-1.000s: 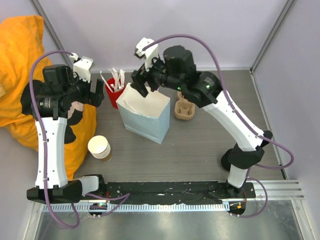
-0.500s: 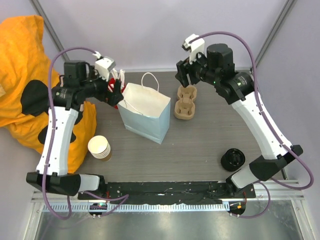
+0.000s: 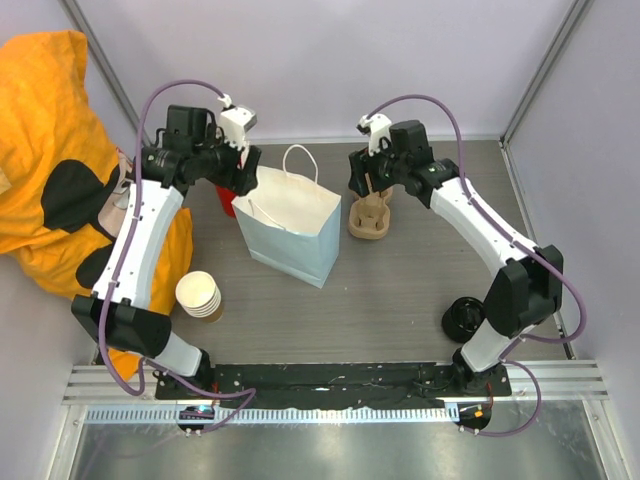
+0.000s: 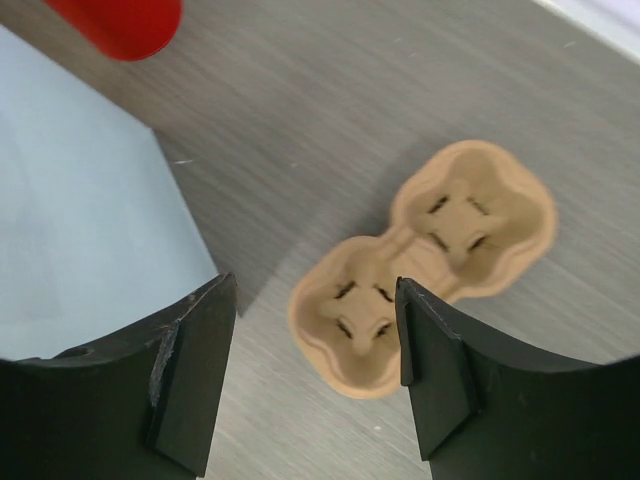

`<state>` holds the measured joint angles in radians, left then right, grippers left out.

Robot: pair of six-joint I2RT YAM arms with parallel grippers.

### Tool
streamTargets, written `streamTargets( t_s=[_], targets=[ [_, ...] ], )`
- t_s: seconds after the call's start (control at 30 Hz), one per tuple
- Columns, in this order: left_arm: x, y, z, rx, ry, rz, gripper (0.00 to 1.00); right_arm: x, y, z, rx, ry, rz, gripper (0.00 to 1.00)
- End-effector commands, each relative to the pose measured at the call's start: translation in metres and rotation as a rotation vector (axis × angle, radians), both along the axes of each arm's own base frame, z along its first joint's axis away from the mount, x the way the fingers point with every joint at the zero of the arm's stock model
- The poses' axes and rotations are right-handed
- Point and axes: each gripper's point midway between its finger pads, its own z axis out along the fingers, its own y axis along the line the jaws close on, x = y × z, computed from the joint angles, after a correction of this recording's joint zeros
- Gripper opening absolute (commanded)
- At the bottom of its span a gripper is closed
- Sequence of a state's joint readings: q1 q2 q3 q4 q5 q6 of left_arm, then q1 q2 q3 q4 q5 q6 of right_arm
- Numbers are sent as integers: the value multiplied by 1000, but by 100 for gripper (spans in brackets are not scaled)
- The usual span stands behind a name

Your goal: Pack the takeout coffee

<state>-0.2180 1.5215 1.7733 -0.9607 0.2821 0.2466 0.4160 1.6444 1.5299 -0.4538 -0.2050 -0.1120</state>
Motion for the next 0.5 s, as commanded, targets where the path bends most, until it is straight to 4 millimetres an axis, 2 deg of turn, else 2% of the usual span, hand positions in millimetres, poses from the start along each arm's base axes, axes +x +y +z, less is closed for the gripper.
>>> streamTargets(
  t_s=[0.0,0.17,0.4,0.47],
  targets=[
    [11,-2,21,13,-84,-10,68,-3,25,17,132,-28,67,69],
    [11,-6,9,23,-54,-23,57,-15,29,1,141,9,91,68],
    [12,-13,0,20,-18,-52,56,-29,35,-13,129,38,117,68],
    [13,-16,-4,29,-8,-57,53,-35,37,-15,127,43,126,68]
  ],
)
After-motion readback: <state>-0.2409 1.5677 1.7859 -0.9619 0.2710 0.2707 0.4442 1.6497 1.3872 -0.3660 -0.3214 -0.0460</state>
